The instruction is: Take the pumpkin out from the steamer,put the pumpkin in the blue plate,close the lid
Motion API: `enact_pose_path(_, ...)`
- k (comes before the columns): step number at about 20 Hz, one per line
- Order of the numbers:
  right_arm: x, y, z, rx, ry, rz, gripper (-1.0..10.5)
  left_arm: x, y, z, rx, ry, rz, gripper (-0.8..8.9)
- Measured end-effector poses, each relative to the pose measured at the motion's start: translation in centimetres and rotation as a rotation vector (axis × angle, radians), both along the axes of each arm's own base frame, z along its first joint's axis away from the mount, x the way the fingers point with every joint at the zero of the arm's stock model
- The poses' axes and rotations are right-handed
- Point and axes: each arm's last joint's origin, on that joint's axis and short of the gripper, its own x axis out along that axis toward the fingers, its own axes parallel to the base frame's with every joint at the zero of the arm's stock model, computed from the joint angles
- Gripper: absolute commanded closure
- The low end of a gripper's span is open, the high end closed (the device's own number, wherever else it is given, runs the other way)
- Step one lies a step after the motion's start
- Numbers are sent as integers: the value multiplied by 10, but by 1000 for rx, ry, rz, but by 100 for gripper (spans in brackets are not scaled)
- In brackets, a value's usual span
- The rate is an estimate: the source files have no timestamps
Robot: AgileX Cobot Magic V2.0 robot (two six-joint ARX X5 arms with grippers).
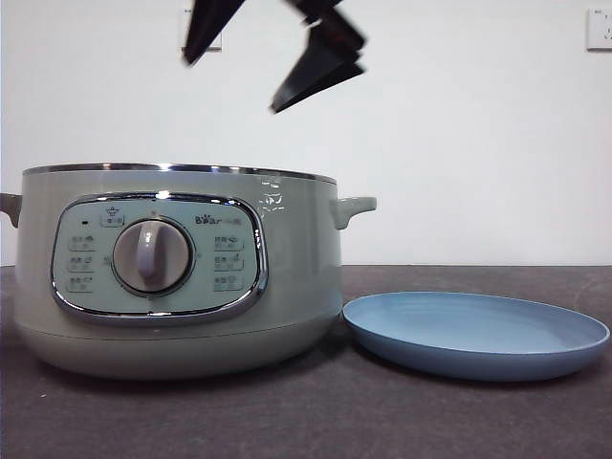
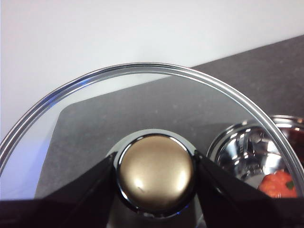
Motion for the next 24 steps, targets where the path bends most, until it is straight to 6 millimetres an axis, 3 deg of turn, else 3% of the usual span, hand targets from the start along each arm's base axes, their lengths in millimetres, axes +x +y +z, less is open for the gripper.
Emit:
enact_pose_path(4,16,35,-33,-98,13,45,377,0,0,-4,22,45,-4,822)
enact_pose_path(8,20,52,-69,-173,58,88,379,0,0,-4,22,44,-4,822)
enact_pose_path(13,26,60,-96,-212,90,93,384,0,0,-4,22,44,-4,822)
enact_pose_path(14,28,62,-102,-223,101,93,399,0,0,-4,22,45,-4,822)
enact_pose_path(15,29,63,-107,-234,108,91,542,0,0,-4,22,45,-4,822)
enact_pose_path(16,28,64,-108,-231,104,95,809,0,0,-4,22,45,-4,822)
enact_pose_path(17,26,67,-107,-226,98,102,953,0,0,-4,22,45,-4,822)
enact_pose_path(21,21,67,-103,-237,103,115,953,0,0,-4,22,46,-4,822)
enact_pose_path(22,17,62,-94,-242,108,115,949,0,0,-4,22,46,-4,822)
enact_pose_path(24,7,41,-51,-205,75,98,949,0,0,-4,22,46,-5,822)
